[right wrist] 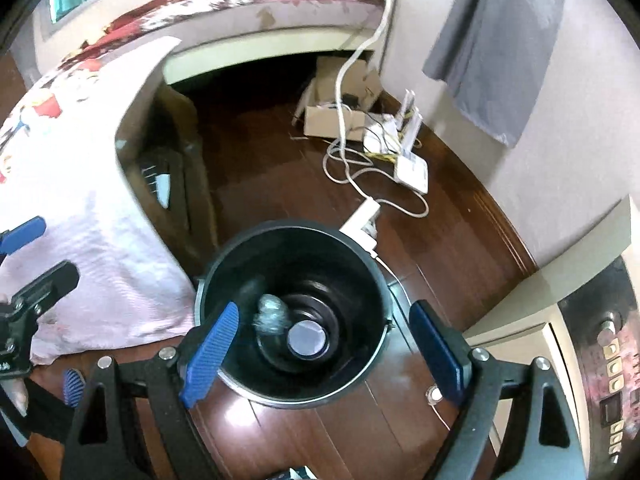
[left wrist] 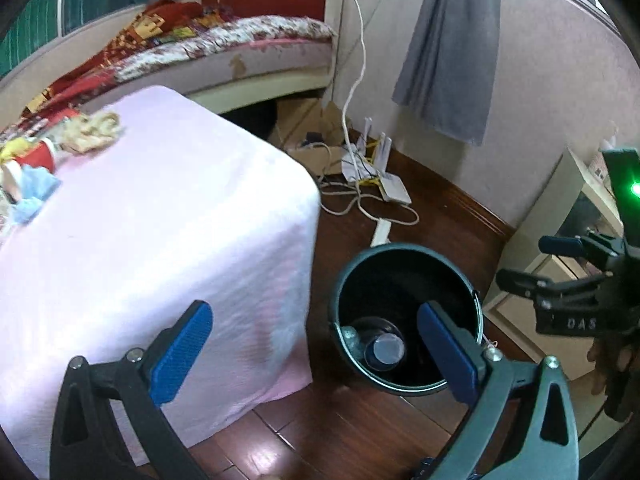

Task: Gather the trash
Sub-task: 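Open both grippers to drop the bag and cup into the bin, then move both grippers back toward the remaining trash on the table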

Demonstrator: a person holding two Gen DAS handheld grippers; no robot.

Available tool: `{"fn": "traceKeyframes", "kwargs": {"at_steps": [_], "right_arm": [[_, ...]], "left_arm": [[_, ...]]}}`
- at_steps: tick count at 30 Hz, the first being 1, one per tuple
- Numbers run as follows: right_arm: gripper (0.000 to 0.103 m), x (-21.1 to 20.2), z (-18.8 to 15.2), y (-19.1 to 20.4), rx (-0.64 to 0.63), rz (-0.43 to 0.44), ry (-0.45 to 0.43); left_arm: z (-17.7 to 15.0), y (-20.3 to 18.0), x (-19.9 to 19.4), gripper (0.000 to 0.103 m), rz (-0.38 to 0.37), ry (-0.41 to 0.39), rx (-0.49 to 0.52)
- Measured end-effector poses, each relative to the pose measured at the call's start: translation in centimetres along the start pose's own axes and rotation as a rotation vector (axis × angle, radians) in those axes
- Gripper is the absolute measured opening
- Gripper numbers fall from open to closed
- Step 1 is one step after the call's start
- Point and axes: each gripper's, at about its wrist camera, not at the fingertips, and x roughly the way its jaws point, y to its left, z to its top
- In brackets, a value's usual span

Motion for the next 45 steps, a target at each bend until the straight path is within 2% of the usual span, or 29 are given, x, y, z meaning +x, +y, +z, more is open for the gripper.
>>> {"fn": "traceKeyframes", "kwargs": {"at_steps": [8,17,22,32,35,39,45], "right_arm": [[0.089,-3.6,0.5,3.8,-0.039,0.043,-0.063],[0.09,-5.4,4.3,8.7,-0.078,0.108,-0.164],[0.089,-6.0,6.5,12.5,-0.088,0.176,-0.205],[0.089,-5.2,10.0,22.6,-0.146,0.301,-0.245],[0.089,-5.0,11.0,25.6,-0.169,0.335,-0.252],[0.089,-4.8,12.5,29.5,-0.198,0.365,-0.273],[0.089,-2.8,14.6,33.6,-0.231,0.359,-0.263]], "left_arm": [[0.3,2.4,-2.8,0.102,0.062,-0.048,-0.021],[0.7,7.3,-6.8,0.102,0.171,-0.126,-0.068],[0.4,11.0,-8.4,0.102,0.221,-0.145,-0.097],[-2.0,22.7,-11.5,0.102,0.343,-0.171,-0.247],[-2.6,26.1,-11.8,0.097,0.388,-0.17,-0.275],[-2.7,30.4,-10.9,0.086,0.412,-0.155,-0.298],[-1.3,34.4,-8.1,0.08,0.399,-0.127,-0.282]]}}
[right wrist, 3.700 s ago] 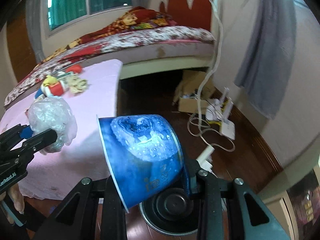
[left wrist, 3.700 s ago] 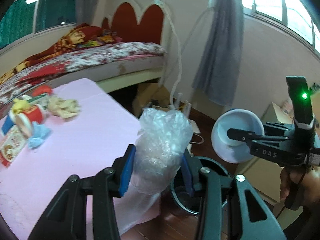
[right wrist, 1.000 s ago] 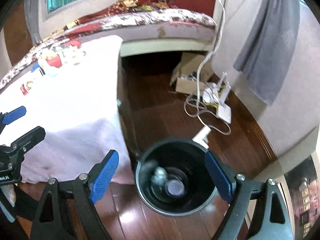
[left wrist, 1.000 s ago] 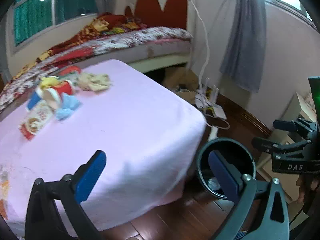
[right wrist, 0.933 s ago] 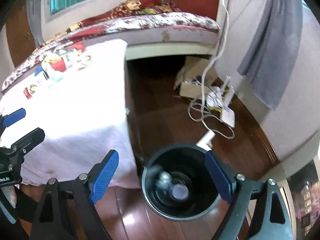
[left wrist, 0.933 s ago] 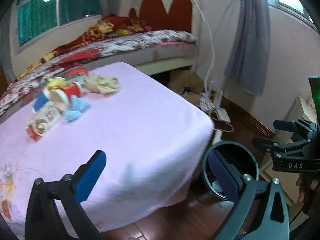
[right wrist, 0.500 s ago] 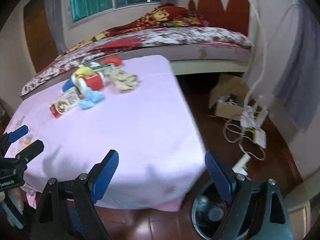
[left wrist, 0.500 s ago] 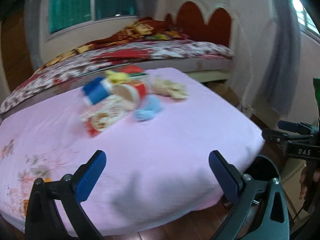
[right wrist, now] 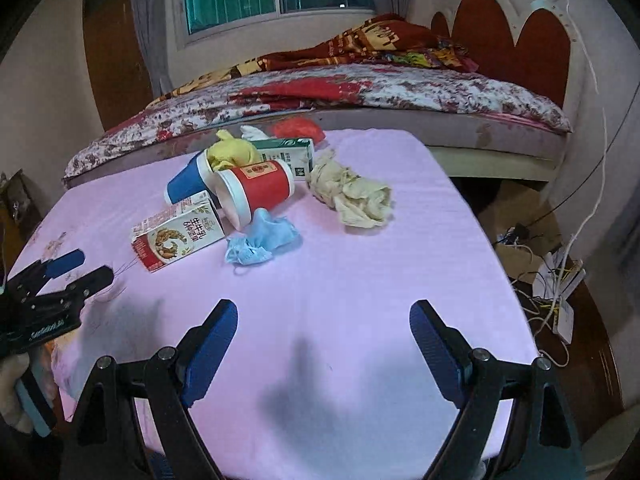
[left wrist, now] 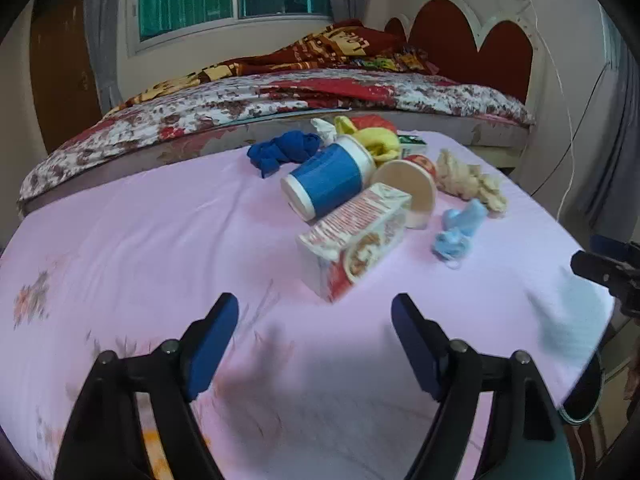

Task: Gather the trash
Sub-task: 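Move both grippers back toward the remaining trash on the table, then grasp the milk carton with left gripper while right gripper grasps blue glove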

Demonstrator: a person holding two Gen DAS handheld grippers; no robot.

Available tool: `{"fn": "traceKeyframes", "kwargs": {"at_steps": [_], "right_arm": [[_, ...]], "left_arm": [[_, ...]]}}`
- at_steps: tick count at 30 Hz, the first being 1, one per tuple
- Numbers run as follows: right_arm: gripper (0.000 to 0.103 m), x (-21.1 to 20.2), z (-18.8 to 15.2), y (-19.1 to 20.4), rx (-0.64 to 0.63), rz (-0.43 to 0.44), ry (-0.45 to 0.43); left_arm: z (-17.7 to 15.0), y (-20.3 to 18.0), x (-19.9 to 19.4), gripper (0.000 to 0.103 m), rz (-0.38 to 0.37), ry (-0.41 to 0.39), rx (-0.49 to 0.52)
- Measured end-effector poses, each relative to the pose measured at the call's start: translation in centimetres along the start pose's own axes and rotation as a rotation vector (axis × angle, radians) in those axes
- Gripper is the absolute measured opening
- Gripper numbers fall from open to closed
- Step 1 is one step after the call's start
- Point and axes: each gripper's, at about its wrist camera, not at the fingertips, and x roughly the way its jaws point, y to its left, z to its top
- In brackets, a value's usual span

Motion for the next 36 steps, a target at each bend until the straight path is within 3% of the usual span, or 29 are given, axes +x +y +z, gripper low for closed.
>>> {"fn": "traceKeyframes", "kwargs": {"at_steps": [8,11,13,14,17,18,24,28,31,36], "right_arm": [[0.089,4.1,0.8,-0.5,0.003,0.003,0.052],[0.089,5.3,1.2,-0.7,-0.002,0.008,0.061],[0.089,6.0,1.6,-0.7,-0.003,0.01,0.066],[0.089,6.4,1.8,-0.8,-0.004,0.009,0.067],[0.089,6.8,2.0,-0.9,0.006,0.02,0.068],[0.089,6.9,2.1,-0.8,0.009,0.027,0.067],[0.089,7.8,3.2,1.6,-0.019,0.076,0.057],[0.089,9.1,4.0,3.0,-0.023,0.093,0.063],[0.089,10.1,4.4,3.9,-0.034,0.1,0.077],[0.067,12.2,4.4,4.8,-0.047,0.119,0.121]], "left_arm": [[1.8,0.4,5.5,0.079,-0.066,0.076,0.035],[2.4,0.0,6.6,0.078,-0.134,0.084,0.044],[2.6,-0.5,7.1,0.068,-0.189,0.1,0.049],[2.6,-0.7,7.1,0.055,-0.213,0.105,0.049],[1.9,-1.2,6.1,0.041,-0.245,0.107,0.038],[1.5,-1.3,5.5,0.037,-0.235,0.098,0.026],[-0.2,-1.0,2.6,0.036,-0.114,0.039,-0.035],[-0.3,-1.7,3.3,0.038,-0.107,0.069,-0.018],[0.2,-1.8,3.7,0.045,-0.11,0.067,-0.029],[0.7,-1.5,4.4,0.045,-0.109,0.085,-0.063]]}}
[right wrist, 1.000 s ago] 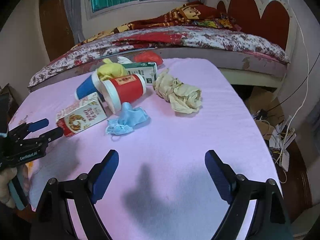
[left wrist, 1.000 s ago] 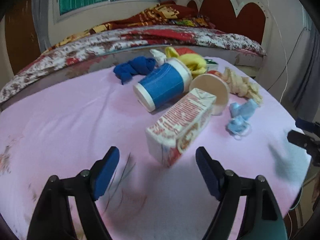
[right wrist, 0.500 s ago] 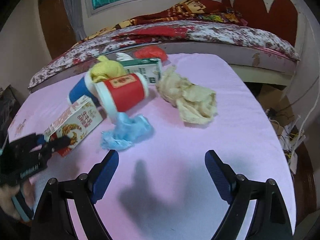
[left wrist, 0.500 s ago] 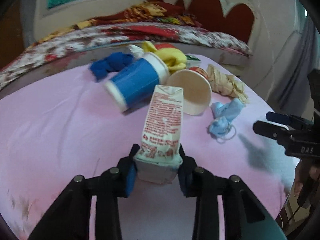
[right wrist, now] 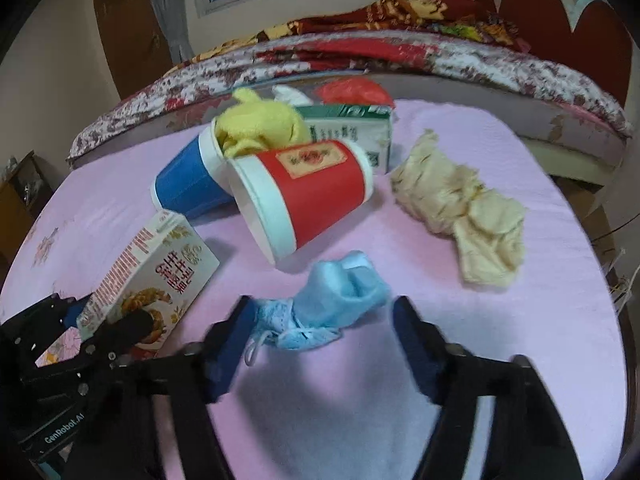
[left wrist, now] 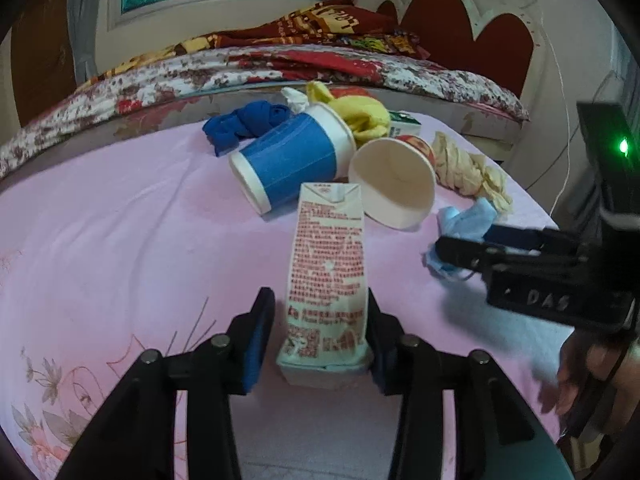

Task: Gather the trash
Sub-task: 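Grasp the milk carton with left gripper while right gripper grasps blue glove, then carry the milk carton and blue glove with both grippers over the bin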

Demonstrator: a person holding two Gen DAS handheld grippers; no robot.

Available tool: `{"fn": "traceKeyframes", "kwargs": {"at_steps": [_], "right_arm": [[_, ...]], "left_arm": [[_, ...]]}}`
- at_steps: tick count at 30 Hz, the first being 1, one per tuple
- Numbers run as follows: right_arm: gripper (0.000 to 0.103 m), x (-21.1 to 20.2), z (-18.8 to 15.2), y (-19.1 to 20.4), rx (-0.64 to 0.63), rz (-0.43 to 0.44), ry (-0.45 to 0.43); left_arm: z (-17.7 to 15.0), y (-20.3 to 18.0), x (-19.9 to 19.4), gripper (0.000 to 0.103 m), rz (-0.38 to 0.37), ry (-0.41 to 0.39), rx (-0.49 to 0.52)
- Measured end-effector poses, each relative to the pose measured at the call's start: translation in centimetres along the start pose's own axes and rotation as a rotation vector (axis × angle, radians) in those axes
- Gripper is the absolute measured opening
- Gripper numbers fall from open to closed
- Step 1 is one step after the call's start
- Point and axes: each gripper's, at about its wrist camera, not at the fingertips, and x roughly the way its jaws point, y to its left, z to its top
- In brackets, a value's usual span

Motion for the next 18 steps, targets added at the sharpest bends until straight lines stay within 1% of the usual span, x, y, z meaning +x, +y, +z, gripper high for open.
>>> {"fn": "traceKeyframes", "kwargs": {"at_steps": [1,2,3,4,5,7,9,12,18], "right_arm": [[0.066,0.3,0.0,0.1,0.002,0.01,0.007],[0.061,0.6,0.0,0.2,0.0,0.017,0.01],[0.049,0.6,0.0,0.4,-0.002,0.023,0.009],[0.04,0.6,-0.1,0.7,-0.006,0.043,0.005],[0.04,0.5,-0.2,0.8,-0.012,0.046,0.005],[0.036,0.3,-0.4,1.1,-0.035,0.042,0.007],[0.029,-0.3,-0.7,0.9,-0.04,0.051,0.008],[0.028,-1.9,-1.2,0.3,-0.049,0.036,-0.009],[0.027,-6.3,-2.6,-1.8,-0.029,0.008,-0.052]], "left_arm": [[-0.1,0.0,0.2,0.045,-0.005,0.01,-0.007],[-0.1,0.0,0.4,0.043,-0.011,0.02,-0.011],[-0.2,0.0,0.5,0.038,-0.018,0.024,-0.015],[-0.3,-0.1,0.6,0.037,-0.03,0.03,-0.014],[-0.3,-0.2,0.5,0.037,-0.027,0.03,-0.009],[-0.5,-0.5,0.4,0.036,-0.035,0.027,0.003],[-0.7,-0.8,-0.2,0.036,-0.026,0.01,0.013],[-0.7,-1.5,-1.7,0.036,-0.02,-0.026,0.027],[-0.9,-3.4,-4.1,0.036,-0.033,-0.057,0.041]]}}
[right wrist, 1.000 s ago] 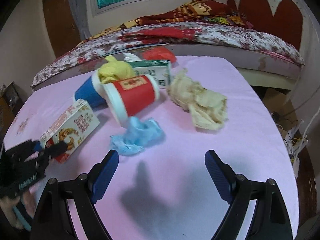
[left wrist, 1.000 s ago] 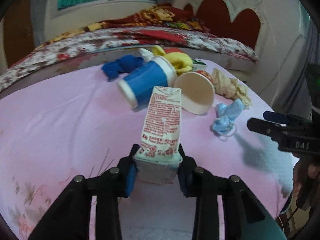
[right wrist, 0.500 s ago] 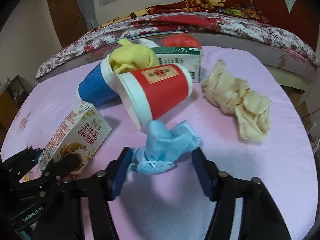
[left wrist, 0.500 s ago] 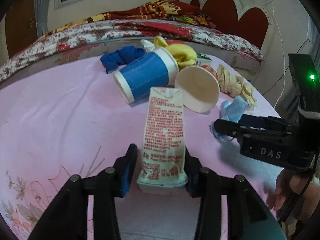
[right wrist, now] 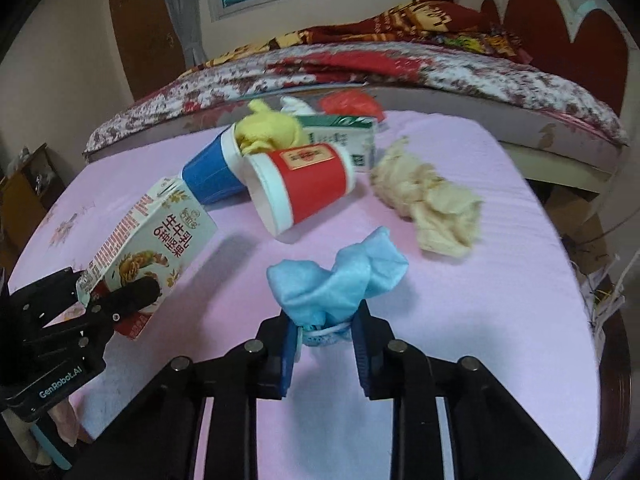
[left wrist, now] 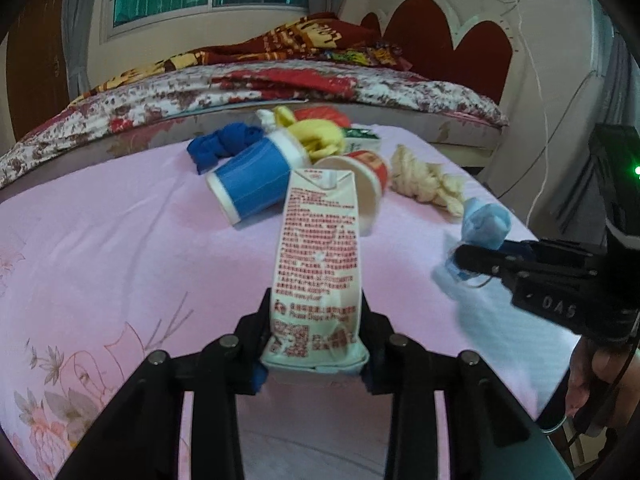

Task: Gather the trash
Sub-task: 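Carry the milk carton and blue glove with both grippers over the bin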

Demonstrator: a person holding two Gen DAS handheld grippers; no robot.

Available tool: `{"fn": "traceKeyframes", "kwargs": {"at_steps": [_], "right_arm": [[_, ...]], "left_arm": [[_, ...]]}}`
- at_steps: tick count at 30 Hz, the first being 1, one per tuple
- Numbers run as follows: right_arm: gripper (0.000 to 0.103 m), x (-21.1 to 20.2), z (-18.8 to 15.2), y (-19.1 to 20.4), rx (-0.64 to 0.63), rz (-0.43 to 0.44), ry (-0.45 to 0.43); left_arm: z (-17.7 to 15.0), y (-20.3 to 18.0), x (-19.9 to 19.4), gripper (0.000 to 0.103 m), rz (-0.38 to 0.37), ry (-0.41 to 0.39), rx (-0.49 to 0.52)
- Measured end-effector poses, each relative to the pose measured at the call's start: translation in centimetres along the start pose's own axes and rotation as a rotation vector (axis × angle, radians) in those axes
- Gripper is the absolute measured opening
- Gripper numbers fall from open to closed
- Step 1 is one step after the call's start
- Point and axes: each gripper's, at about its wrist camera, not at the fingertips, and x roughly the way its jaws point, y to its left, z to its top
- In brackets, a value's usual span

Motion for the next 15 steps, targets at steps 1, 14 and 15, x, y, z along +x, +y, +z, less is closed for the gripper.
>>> {"fn": "traceKeyframes", "kwargs": {"at_steps": [1,14,15], "right_arm": [[0.027,-0.7,-0.2,-0.2,0.002,-0.005,-0.008],[0.027,-11.8,-3.5,-6.2,0.065,-0.137,-0.093],[0.027,-12.3,-3.8,-6.6,0.07,-0.142,-0.095]], "left_arm": [[0.0,-0.3,-0.3,0.036,-0.001,-0.003,0.004],[-1.1,-6.1,-4.3,0.036,-0.058,-0.036,0.067],[-1.2,-6.6,-4.5,0.036,-0.065,-0.037,0.075]]}}
